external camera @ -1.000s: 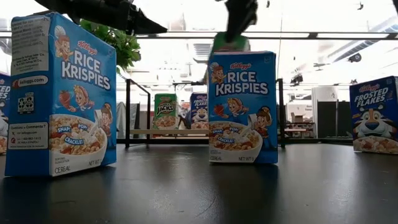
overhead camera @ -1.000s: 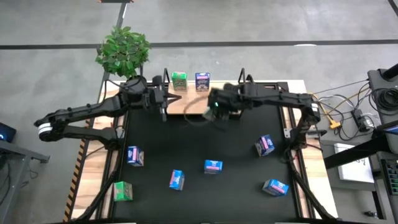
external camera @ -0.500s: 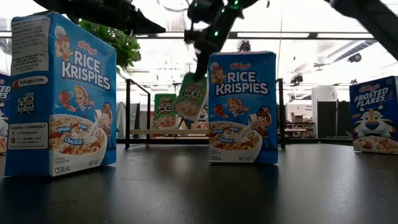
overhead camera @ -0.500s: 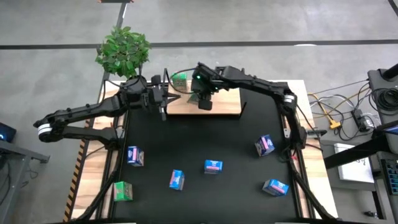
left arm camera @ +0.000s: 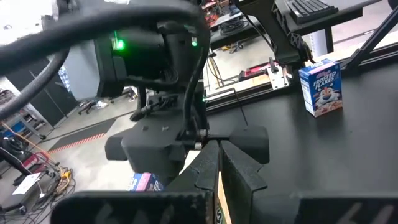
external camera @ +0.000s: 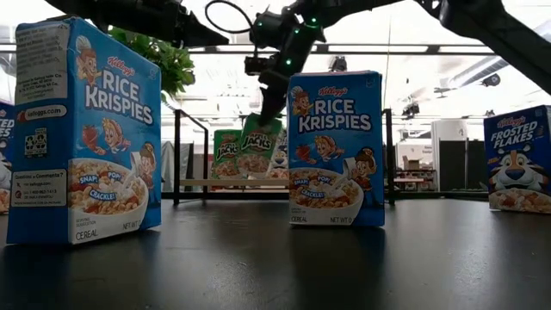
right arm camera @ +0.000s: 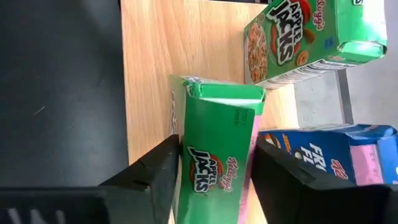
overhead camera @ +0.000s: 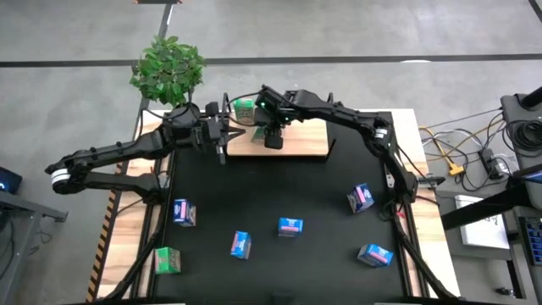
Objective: Stack cereal on shelf
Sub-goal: Put the top green cereal box aligned with the other green cereal box on the shelf
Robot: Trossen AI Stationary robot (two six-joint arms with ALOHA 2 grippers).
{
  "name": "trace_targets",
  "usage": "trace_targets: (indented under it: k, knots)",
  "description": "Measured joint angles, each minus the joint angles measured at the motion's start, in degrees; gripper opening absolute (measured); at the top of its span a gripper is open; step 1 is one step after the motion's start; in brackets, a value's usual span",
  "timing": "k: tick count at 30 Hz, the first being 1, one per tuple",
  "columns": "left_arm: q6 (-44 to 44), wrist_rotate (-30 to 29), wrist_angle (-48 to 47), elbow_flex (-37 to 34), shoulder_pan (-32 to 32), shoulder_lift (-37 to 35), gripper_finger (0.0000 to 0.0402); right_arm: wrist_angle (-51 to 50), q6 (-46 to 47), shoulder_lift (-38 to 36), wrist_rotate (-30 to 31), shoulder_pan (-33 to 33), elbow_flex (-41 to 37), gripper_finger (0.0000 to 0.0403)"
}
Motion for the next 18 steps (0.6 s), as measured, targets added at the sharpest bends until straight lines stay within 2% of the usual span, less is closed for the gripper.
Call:
trace_targets:
  k: [6,12,18]
  knots:
    - [0.0,0.0,0.0,0.0,0.0,0.0,0.0,0.43,0.21,0.22,-0.02,-0.05,-0.07,0.0207]
    - [0.0,0.0,0.0,0.0,0.0,0.0,0.0,0.12,0.31,0.02,-0.02,0.0,0.18,0.021]
    - [0.0,0.0,-0.52,-0.02,0.0,0.0,0.0,-4.49,0.9,-0.05,-0.01,0.21,5.22,0.021]
